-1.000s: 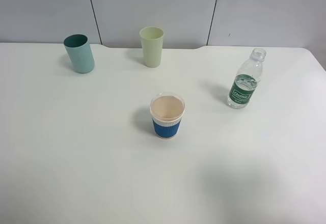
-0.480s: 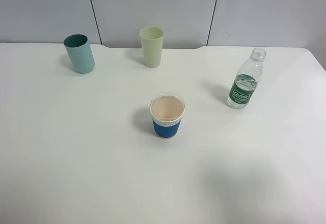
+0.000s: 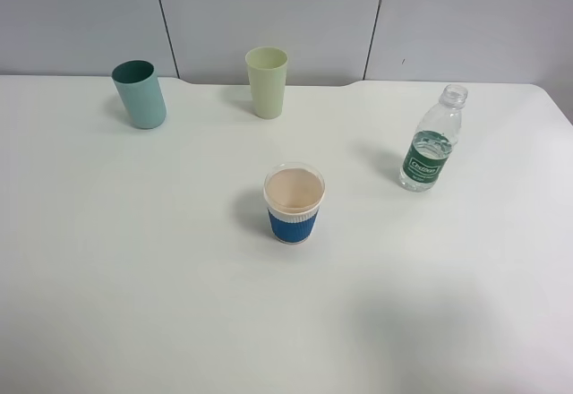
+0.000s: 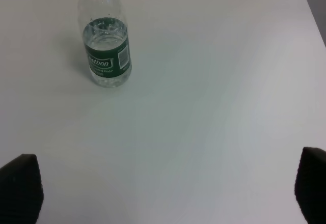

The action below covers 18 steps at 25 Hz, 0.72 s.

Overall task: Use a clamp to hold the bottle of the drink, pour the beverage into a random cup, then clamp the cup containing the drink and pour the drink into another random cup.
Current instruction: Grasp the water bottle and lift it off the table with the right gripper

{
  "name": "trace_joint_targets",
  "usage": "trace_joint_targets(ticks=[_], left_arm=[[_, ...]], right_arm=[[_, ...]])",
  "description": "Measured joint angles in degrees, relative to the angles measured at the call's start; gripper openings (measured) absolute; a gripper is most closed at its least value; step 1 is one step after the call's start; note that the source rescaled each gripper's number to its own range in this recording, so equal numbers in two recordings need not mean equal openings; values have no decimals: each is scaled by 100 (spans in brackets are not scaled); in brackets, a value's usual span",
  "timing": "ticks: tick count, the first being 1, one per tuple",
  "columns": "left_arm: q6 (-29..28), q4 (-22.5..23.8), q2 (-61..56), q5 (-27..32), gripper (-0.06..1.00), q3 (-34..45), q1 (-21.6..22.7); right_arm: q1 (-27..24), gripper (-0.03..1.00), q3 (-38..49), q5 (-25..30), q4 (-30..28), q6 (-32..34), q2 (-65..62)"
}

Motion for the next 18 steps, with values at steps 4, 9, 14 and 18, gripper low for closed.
trace_joint_targets(ticks=[4, 9, 14, 18], left_arm=[[0, 0, 0, 0, 100, 0, 0], [0, 0, 0, 0, 100, 0, 0], [0, 0, 0, 0, 100, 0, 0], [0, 0, 0, 0, 100, 0, 0]], right_arm=[[0, 99, 0, 0, 0, 0, 0], [0, 99, 0, 0, 0, 0, 0], [0, 99, 0, 0, 0, 0, 0], [0, 99, 0, 0, 0, 0, 0]])
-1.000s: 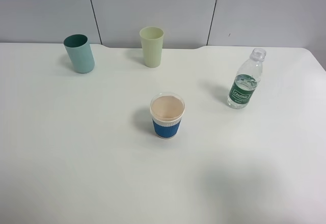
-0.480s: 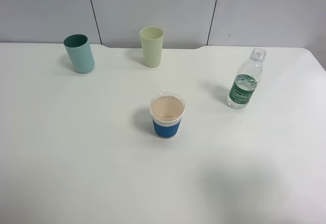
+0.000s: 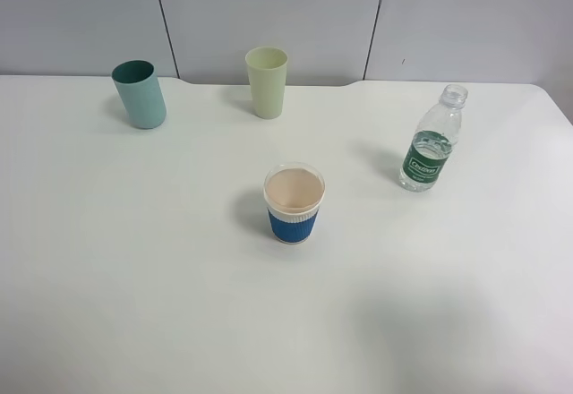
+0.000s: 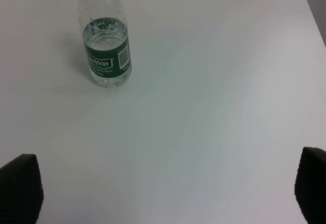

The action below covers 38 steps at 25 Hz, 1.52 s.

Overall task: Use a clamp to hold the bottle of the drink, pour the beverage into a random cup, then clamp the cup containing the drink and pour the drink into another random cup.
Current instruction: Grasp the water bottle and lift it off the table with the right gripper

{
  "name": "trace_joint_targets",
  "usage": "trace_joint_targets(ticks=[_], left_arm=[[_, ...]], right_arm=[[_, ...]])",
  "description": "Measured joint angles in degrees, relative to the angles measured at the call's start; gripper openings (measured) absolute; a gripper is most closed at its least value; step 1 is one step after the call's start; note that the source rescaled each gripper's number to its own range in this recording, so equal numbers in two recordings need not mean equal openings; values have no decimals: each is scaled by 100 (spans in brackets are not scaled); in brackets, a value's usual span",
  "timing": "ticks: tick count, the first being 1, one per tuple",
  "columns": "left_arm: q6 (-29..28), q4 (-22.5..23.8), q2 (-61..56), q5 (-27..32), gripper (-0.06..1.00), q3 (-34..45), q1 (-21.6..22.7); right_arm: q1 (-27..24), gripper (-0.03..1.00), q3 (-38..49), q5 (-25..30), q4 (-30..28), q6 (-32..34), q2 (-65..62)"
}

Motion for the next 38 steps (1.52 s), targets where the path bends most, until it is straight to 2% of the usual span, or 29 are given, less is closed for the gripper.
trace_joint_targets(ticks=[38], left_arm=[[0, 0, 0, 0, 100, 0, 0]], right_arm=[[0, 99, 0, -11, 115, 128, 0]])
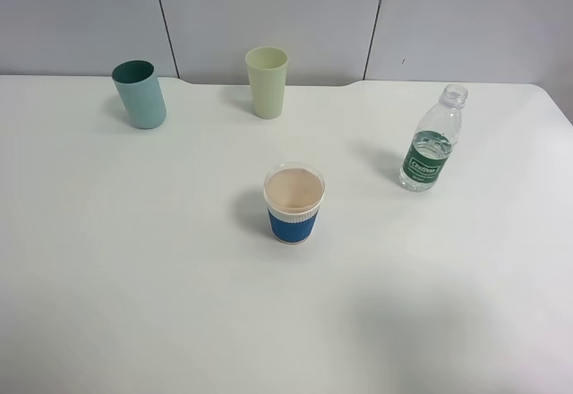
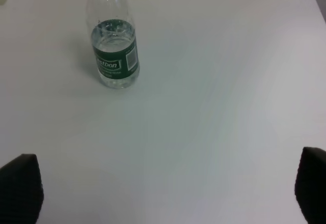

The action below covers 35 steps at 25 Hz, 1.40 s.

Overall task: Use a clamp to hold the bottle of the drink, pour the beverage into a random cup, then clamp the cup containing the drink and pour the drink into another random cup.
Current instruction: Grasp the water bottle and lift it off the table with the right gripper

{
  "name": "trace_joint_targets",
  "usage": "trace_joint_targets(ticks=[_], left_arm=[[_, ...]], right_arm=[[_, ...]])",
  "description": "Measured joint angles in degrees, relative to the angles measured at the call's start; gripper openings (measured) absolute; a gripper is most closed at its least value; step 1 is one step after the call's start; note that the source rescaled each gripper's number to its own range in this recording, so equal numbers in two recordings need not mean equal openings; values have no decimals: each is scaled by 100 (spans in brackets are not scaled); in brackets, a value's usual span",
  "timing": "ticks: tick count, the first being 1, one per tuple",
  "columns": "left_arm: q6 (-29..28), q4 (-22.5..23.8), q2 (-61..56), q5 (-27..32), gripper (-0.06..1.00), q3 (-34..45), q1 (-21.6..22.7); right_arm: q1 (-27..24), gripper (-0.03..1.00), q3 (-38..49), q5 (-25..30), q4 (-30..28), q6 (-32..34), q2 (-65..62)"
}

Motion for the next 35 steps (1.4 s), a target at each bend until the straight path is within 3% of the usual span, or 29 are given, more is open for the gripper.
trace_joint_targets(ticks=[4, 12, 26, 35], left_arm=[[0, 0, 0, 0, 100, 0, 0], [0, 0, 0, 0, 100, 0, 0], [0, 0, 0, 0, 100, 0, 0], [0, 0, 0, 0, 100, 0, 0]], right_arm=[[0, 99, -121, -141, 0, 110, 0], [0, 99, -316, -1363, -10, 150, 95], [0, 99, -330, -2828, 23, 150, 2887], [0, 99, -324, -3391, -369, 150, 4263]])
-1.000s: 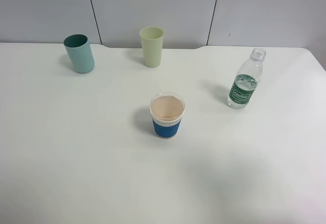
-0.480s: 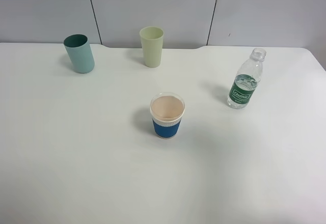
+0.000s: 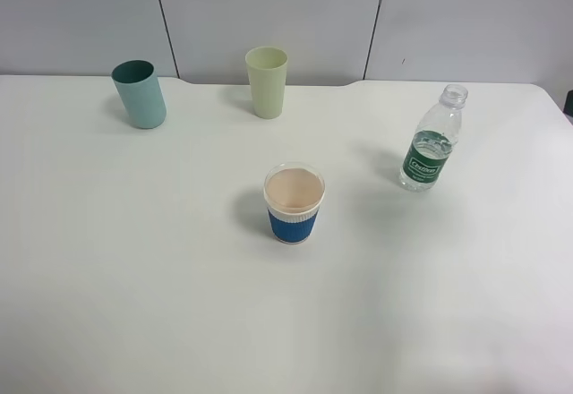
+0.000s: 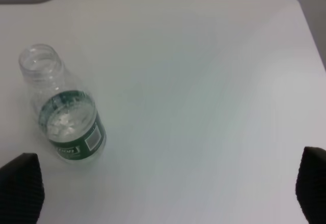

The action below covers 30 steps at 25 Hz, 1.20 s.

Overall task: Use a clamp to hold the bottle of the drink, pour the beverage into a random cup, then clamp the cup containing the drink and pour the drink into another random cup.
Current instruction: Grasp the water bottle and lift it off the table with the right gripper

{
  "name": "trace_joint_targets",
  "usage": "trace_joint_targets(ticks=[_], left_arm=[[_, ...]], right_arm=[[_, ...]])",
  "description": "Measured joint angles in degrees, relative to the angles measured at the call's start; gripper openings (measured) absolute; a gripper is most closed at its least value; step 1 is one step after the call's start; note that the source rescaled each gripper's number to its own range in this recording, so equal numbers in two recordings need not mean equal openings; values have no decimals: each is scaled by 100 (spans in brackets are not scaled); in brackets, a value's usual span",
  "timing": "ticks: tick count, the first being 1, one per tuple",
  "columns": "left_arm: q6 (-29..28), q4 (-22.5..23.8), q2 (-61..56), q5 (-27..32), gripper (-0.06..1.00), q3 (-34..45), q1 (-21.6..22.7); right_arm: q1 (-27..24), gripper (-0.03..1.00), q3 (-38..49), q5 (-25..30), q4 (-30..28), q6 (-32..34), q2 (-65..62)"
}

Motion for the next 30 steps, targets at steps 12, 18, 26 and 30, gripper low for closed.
trace_joint_targets(ticks=[12, 18, 26, 30], left_arm=[[0, 0, 0, 0, 100, 0, 0], [0, 0, 0, 0, 100, 0, 0], [0, 0, 0, 0, 100, 0, 0], [0, 0, 0, 0, 100, 0, 0]], right_arm=[[113, 99, 1222, -2190, -50, 612, 1293], [944, 99, 1222, -2788, -359, 870, 1917], [1220, 99, 1227, -3291, -755, 903, 3064], [1220, 99, 1227, -3795, -793, 903, 3462]])
